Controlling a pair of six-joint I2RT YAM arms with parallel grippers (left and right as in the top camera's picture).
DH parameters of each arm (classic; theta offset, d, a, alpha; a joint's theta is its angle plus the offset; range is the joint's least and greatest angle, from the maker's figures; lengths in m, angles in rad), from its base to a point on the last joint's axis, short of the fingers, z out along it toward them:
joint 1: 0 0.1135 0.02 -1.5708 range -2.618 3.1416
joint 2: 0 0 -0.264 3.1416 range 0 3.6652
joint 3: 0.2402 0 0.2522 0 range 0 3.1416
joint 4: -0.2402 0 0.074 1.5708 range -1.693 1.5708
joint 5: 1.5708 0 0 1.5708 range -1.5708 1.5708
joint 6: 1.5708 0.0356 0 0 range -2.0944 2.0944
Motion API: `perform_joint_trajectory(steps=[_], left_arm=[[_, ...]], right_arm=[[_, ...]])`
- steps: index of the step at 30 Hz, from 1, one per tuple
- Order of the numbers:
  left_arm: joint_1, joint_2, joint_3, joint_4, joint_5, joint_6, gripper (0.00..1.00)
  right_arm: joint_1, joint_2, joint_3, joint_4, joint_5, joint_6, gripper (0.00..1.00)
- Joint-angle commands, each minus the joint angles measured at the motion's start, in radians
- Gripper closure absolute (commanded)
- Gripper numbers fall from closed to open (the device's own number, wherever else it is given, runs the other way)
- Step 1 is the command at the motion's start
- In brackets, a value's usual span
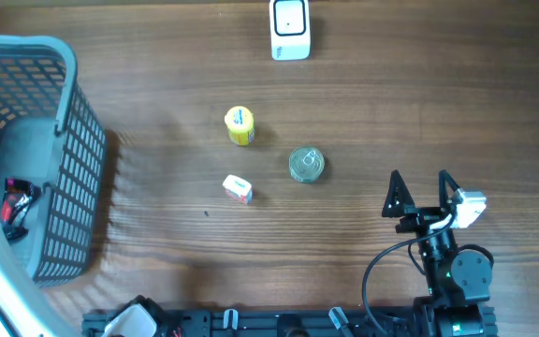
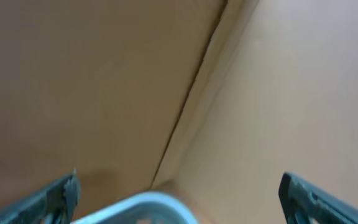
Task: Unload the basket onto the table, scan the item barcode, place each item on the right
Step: 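Place the small white box on the table below the yellow tube, then reach into the basket and grasp the orange hex wrench set package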
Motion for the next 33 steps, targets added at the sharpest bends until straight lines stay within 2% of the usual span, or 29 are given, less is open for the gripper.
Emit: perform_joint_trajectory(steps=[1,3,4,6,9,13,16,19,20,22,24,27,33], left_arm=[[-0.058,-0.056,-0.023,-0.069,0.01,0.138,0.0],[-0.116,-0.105,-0.09,-0.06,0.009,0.33,0.0],[-0.135,-0.131,-0.132,-0.047,0.009,0.384,0.0],[-0.136,-0.187,-0.244,-0.003,-0.016,0.407,0.0],[-0.07,-0.153,-0.275,-0.011,-0.063,0.407,0.0],[0.063,-0.024,-0.275,-0.342,-0.07,0.396,0.0],[0.091,0.075,-0.275,-0.526,-0.066,0.397,0.0],[0.09,0.159,-0.275,-0.611,-0.069,0.551,0.0],[0.09,0.172,-0.275,-0.619,-0.08,0.586,0.0],[0.091,0.203,-0.275,-0.647,-0.116,0.728,0.0],[0.091,0.24,-0.275,-0.666,-0.198,0.939,0.0],[0.111,0.302,-0.275,-0.665,-0.24,1.033,0.0],[0.15,0.465,-0.275,-0.594,-0.23,1.052,0.0]], right_arm=[[0.005,-0.004,-0.001,0.003,-0.005,-0.018,0.0],[0.005,-0.004,-0.001,0.003,-0.005,-0.018,0.0],[0.005,-0.004,-0.001,0.003,-0.005,-0.017,0.0],[0.005,-0.004,-0.001,0.003,-0.005,-0.018,0.0],[0.005,-0.003,-0.001,0.003,-0.005,-0.017,0.0],[0.005,-0.003,-0.001,0.003,-0.005,-0.018,0.0],[0.005,-0.003,-0.001,0.003,-0.005,-0.018,0.0],[0.005,-0.003,-0.001,0.003,-0.005,-0.018,0.0],[0.005,-0.003,-0.001,0.003,-0.005,-0.017,0.0],[0.005,-0.003,-0.001,0.003,-0.005,-0.017,0.0],[0.005,-0.003,-0.001,0.003,-0.005,-0.017,0.0],[0.005,-0.003,-0.001,0.003,-0.005,-0.017,0.0],[0.005,-0.003,-0.001,0.003,-0.005,-0.018,0.0]])
